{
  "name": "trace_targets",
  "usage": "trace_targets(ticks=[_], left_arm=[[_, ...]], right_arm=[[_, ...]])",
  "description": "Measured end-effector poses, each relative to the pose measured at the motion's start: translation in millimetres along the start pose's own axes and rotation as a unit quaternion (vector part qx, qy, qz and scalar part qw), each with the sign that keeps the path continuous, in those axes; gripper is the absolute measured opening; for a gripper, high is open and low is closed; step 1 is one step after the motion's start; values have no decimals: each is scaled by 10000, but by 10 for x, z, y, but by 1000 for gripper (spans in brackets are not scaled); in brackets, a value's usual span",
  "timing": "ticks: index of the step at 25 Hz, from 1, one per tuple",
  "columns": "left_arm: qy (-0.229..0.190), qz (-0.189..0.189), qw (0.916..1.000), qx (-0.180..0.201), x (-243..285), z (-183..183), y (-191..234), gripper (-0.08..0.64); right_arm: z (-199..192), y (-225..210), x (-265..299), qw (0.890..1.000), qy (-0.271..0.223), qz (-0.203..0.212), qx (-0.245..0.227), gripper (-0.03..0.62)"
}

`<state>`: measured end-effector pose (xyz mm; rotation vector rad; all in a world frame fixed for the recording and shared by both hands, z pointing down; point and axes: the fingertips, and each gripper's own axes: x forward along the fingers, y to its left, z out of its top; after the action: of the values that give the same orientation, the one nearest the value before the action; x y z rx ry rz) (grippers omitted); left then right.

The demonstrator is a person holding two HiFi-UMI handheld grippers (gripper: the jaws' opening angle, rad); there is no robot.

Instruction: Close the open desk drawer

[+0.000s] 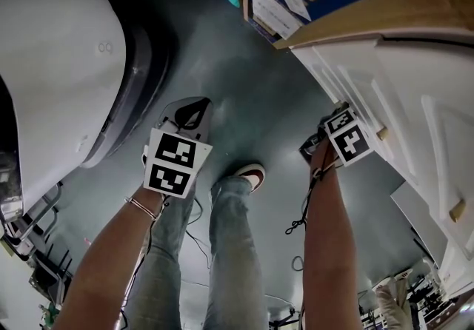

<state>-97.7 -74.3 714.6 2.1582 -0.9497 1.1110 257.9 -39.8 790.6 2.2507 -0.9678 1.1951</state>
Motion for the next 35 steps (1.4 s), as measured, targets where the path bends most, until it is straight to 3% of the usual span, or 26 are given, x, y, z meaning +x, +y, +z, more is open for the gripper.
trace_targets(ticks=[12, 20, 27, 31, 35], left_arm=[[31, -193, 9998, 79, 15, 21, -141, 12], [35, -338, 9992, 220, -226, 103, -187, 12], [-646, -796, 9943, 306, -950, 791, -555, 12], [-830, -853, 9923, 345, -1477, 1223, -665, 12], [-1260, -745, 9873, 615, -2061, 1972, -810, 12]], right_arm=[[-44, 91, -156, 9996, -81, -98, -252, 140], [-132, 146, -750, 9996, -120, 9, -270, 140], [-64, 142, -1695, 9987, -158, 168, -455, 140], [31, 77, -2599, 9996, -39, 193, 199, 140], [508, 3, -3477, 9946, -486, 366, 846, 125]])
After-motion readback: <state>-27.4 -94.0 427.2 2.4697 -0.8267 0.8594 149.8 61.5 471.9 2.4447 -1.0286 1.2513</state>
